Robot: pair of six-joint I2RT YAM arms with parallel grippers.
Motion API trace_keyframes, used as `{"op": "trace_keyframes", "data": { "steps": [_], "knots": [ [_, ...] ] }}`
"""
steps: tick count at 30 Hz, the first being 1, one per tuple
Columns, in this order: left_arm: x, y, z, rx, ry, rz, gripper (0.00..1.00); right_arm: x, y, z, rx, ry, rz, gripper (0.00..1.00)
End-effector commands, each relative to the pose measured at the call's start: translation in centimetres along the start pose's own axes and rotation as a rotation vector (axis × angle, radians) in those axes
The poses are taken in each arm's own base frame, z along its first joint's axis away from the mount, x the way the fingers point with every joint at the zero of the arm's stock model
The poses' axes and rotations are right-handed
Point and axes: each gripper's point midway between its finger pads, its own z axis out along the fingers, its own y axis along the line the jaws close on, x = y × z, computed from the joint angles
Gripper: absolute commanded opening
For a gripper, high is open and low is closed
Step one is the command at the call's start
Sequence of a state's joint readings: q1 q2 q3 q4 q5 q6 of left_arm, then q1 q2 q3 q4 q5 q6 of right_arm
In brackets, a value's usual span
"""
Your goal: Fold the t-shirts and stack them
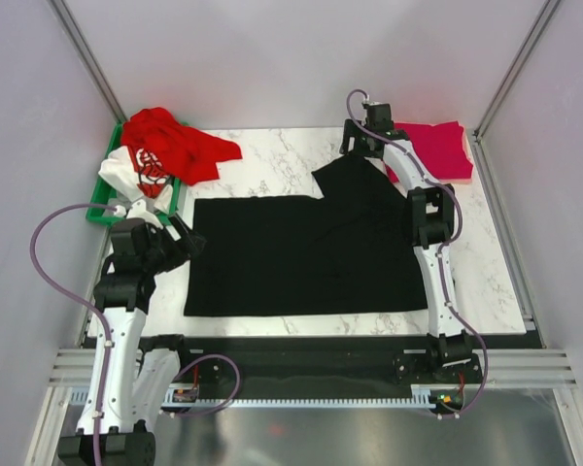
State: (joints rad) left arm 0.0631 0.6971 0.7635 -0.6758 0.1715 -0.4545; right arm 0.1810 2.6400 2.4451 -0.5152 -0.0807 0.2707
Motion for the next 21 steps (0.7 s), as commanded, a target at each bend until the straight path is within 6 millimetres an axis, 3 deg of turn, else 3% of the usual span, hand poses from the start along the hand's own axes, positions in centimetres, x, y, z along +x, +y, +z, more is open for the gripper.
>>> {"op": "trace_keyframes", "data": {
  "steps": [1, 9, 12, 13, 15, 16, 18, 19, 21],
  "knots": [
    [-0.8, -1.0, -0.1, 0.060, -0.032, 0.062, 0.85, -3.2, 0.1, 0.9, 0.033, -0.135, -0.043, 0.89],
    [-0.7, -1.2, -0.1, 0.070, -0.032, 0.067, 0.82, -0.6, -0.7, 3.3, 0.069, -0.106, -0.034, 0.81],
    [-0.7, -1.3, -0.2, 0.074, -0.033, 0.071, 0.82, 0.3, -1.4, 3.8, 0.097, -0.091, -0.030, 0.73],
    [-0.6, -1.3, -0.1, 0.074, -0.030, 0.071, 0.82, 0.7, -1.2, 3.9, 0.086, -0.079, -0.022, 0.62],
    [-0.6, -1.3, -0.1, 0.073, -0.028, 0.071, 0.82, 1.4, -1.0, 4.1, 0.070, -0.057, -0.011, 0.51],
    [-0.6, -1.2, 0.0, 0.068, -0.026, 0.070, 0.82, 1.7, -0.8, 4.1, 0.064, -0.051, -0.006, 0.36],
    [-0.4, -0.9, 0.3, 0.054, -0.016, 0.062, 0.82, 2.1, -0.7, 4.1, 0.056, -0.038, -0.001, 0.21],
    [-0.6, -0.6, 0.6, 0.033, -0.022, 0.051, 0.82, 2.1, -0.7, 4.0, 0.058, -0.038, 0.001, 0.00],
    [-0.6, -0.2, 2.2, 0.013, -0.002, 0.017, 0.81, 1.7, 0.0, 3.6, 0.023, -0.042, 0.003, 0.00]
  ]
}}
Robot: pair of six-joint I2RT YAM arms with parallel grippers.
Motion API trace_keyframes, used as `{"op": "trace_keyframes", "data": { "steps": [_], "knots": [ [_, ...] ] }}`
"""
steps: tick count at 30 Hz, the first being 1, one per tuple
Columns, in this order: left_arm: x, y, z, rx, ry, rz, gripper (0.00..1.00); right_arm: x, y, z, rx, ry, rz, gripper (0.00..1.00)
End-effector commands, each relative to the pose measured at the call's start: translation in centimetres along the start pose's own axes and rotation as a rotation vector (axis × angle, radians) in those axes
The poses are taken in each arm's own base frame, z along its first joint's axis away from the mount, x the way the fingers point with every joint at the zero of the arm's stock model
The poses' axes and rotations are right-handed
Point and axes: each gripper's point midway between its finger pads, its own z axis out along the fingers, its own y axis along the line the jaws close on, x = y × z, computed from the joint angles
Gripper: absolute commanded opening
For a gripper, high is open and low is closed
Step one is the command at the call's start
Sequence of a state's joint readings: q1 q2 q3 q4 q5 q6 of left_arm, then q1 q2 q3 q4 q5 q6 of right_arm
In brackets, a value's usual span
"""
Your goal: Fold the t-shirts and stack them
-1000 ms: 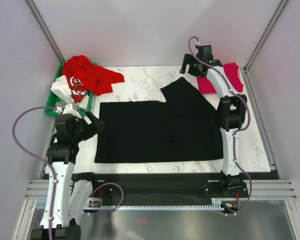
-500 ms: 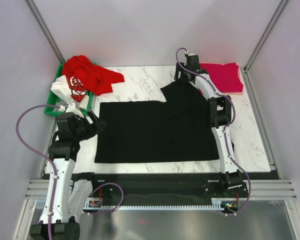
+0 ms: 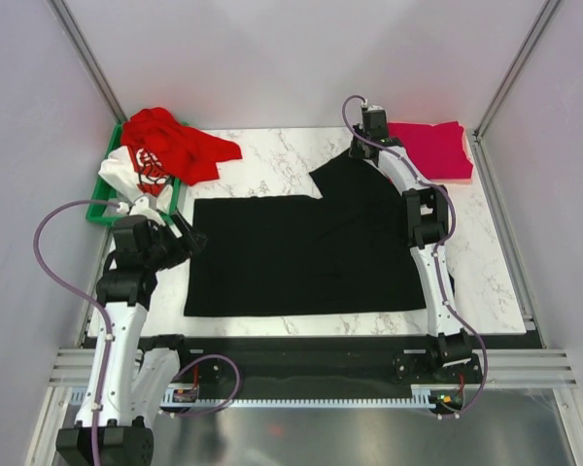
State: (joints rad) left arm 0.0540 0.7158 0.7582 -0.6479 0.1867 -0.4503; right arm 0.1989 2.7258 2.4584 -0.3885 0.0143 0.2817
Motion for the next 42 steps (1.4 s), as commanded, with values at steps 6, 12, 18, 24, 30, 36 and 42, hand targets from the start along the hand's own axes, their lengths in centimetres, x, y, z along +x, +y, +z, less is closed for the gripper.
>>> {"op": "trace_keyframes", "data": {
  "steps": [6, 12, 18, 24, 30, 36, 42],
  "knots": [
    [-6.4, 0.5, 6.6, -0.186, -0.061, 0.034, 0.81, -4.0, 4.6, -5.3, -0.152, -0.050, -0.009, 0.00],
    [-9.6, 1.9, 16.2, -0.327, -0.041, -0.060, 0.75, -8.3, 7.5, -13.8, -0.209, -0.163, 0.005, 0.00],
    [-10.4, 2.5, 24.4, -0.362, 0.059, -0.045, 0.69, -6.3, 8.0, -18.1, -0.255, -0.146, 0.033, 0.00],
    [-9.5, 4.3, 26.6, -0.433, 0.093, 0.015, 0.68, -4.3, 7.8, -19.7, -0.279, -0.130, 0.036, 0.00],
    [-6.0, 6.4, 27.6, -0.487, 0.178, 0.020, 0.67, -2.8, 7.8, -20.6, -0.300, -0.110, 0.052, 0.00],
    [-4.0, 7.2, 29.0, -0.499, 0.259, -0.001, 0.64, -1.6, 7.3, -21.4, -0.300, -0.097, 0.055, 0.00],
    [-3.6, 6.8, 29.6, -0.482, 0.291, -0.007, 0.55, -0.5, 7.2, -21.7, -0.305, -0.083, 0.062, 0.00]
  ]
}}
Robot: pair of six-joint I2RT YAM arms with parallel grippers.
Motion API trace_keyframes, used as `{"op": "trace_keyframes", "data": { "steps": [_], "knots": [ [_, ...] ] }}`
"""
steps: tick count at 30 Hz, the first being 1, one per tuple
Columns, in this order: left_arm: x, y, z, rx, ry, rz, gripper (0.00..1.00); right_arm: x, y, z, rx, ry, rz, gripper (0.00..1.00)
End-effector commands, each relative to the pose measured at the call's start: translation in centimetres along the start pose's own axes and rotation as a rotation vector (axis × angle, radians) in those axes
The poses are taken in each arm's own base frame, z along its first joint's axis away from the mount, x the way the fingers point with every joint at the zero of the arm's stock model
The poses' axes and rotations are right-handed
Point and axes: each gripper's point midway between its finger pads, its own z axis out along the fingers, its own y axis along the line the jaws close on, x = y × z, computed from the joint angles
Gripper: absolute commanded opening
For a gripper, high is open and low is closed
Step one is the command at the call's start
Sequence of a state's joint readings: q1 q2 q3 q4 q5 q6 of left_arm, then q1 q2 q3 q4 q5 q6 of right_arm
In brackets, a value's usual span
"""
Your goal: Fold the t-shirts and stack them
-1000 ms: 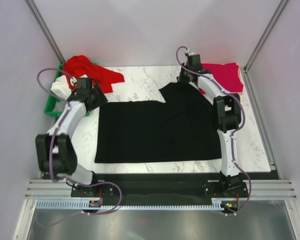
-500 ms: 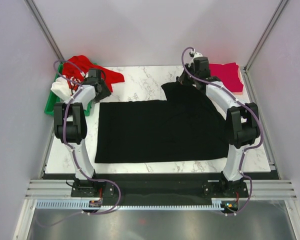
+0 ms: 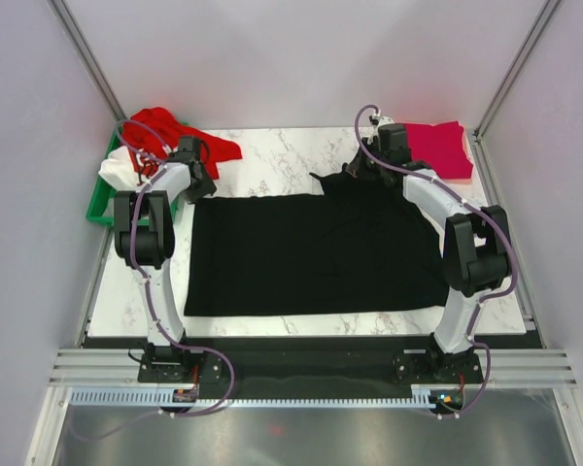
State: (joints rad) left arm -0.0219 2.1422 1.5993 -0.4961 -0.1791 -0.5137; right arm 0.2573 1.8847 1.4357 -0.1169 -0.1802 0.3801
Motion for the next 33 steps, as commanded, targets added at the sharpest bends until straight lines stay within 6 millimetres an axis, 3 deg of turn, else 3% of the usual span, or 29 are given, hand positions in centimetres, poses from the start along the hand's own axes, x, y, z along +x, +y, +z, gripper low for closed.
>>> {"op": "trace_keyframes", "data": {
  "steps": [1, 5, 11, 16, 21, 28, 32, 33],
  "knots": [
    [1.2, -0.1, 0.6, 0.001, 0.055, 0.010, 0.52, -2.2, 1.4, -1.5, -0.049, -0.075, -0.001, 0.00],
    [1.5, -0.5, 0.6, 0.019, 0.067, 0.007, 0.30, -1.8, 1.3, -1.3, -0.052, -0.067, 0.000, 0.00],
    [1.6, -1.2, 0.0, 0.063, 0.088, -0.004, 0.03, -1.8, 1.3, -2.0, -0.054, -0.067, -0.015, 0.00],
    [1.2, -1.5, -2.4, 0.097, 0.078, -0.023, 0.02, -2.1, 1.7, -4.9, -0.053, -0.096, -0.015, 0.00],
    [-0.3, -1.3, -6.5, 0.125, 0.014, -0.033, 0.02, -1.2, 1.7, -8.0, -0.041, -0.098, -0.005, 0.00],
    [0.6, 0.4, -10.3, 0.122, -0.020, -0.031, 0.02, 1.7, 0.7, -13.5, 0.017, -0.109, 0.011, 0.00],
    [1.8, 1.4, -11.3, 0.113, -0.020, -0.028, 0.02, 2.9, -0.2, -16.2, 0.072, -0.122, 0.036, 0.00],
    [2.4, 1.8, -11.3, 0.106, -0.008, -0.027, 0.02, 2.3, -0.3, -17.5, 0.091, -0.162, 0.042, 0.00]
  ]
}}
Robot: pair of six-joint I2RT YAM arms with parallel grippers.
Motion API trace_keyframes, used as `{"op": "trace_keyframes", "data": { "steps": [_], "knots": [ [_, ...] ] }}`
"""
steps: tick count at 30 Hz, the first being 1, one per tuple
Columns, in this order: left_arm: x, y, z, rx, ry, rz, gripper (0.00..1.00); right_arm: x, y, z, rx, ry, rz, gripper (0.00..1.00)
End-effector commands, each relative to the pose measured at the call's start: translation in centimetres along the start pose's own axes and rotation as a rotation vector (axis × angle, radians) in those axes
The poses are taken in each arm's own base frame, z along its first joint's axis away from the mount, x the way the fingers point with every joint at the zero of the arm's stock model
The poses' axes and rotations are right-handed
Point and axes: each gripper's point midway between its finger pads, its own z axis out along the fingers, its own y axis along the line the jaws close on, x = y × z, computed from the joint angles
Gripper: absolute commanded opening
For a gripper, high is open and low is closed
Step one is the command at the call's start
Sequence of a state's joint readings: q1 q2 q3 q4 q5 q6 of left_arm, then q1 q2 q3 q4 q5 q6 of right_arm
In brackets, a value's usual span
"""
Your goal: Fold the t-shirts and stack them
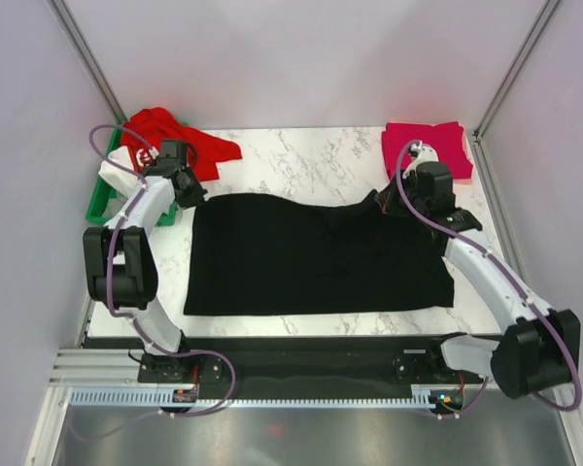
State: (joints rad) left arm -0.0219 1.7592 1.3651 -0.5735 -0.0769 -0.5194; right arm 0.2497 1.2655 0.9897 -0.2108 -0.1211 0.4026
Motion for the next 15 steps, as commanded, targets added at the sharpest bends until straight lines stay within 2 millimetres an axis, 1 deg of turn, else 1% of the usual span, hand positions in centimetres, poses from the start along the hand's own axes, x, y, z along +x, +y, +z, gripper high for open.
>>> {"op": "trace_keyframes", "data": {
  "steps": [1, 2, 3, 4, 5, 6, 8, 9, 13, 14, 15],
  "knots": [
    [1.0, 0.9, -1.2, -0.015, -0.003, -0.013, 0.02, 0.0, -1.5, -2.9, 0.089, -0.054, 0.033, 0.00],
    [1.2, 1.0, -1.3, -0.016, -0.004, -0.015, 0.02, 0.0, -1.6, -3.6, 0.098, -0.065, 0.044, 0.00],
    [1.7, 1.6, -1.3, -0.035, 0.001, -0.012, 0.02, -0.1, -1.9, -4.2, 0.113, -0.082, 0.049, 0.00],
    [1.9, 1.9, -1.4, -0.044, -0.002, -0.010, 0.02, 0.2, -2.3, -5.3, 0.132, -0.105, 0.055, 0.00],
    [1.9, 2.1, -1.7, -0.047, -0.011, -0.011, 0.02, 0.2, -2.5, -6.0, 0.142, -0.118, 0.060, 0.00],
    [2.3, 2.6, -1.7, -0.063, -0.006, -0.006, 0.02, 0.4, -2.7, -6.9, 0.149, -0.139, 0.077, 0.00],
    [2.6, 3.0, -1.8, -0.073, -0.006, 0.004, 0.02, 1.4, -3.3, -7.6, 0.172, -0.137, 0.100, 0.00],
    [3.1, 3.4, -1.7, -0.081, 0.004, 0.006, 0.02, 2.3, -3.5, -8.1, 0.168, -0.135, 0.126, 0.00],
    [3.4, 4.2, -2.0, -0.093, -0.002, -0.005, 0.02, 5.1, -4.2, -9.5, 0.183, -0.113, 0.195, 0.00],
    [3.4, 4.4, -2.1, -0.097, -0.006, -0.005, 0.02, 5.6, -4.5, -9.8, 0.190, -0.113, 0.206, 0.00],
    [3.3, 4.6, -2.4, -0.100, -0.014, -0.008, 0.02, 5.5, -4.5, -10.5, 0.186, -0.136, 0.215, 0.00]
  ]
}}
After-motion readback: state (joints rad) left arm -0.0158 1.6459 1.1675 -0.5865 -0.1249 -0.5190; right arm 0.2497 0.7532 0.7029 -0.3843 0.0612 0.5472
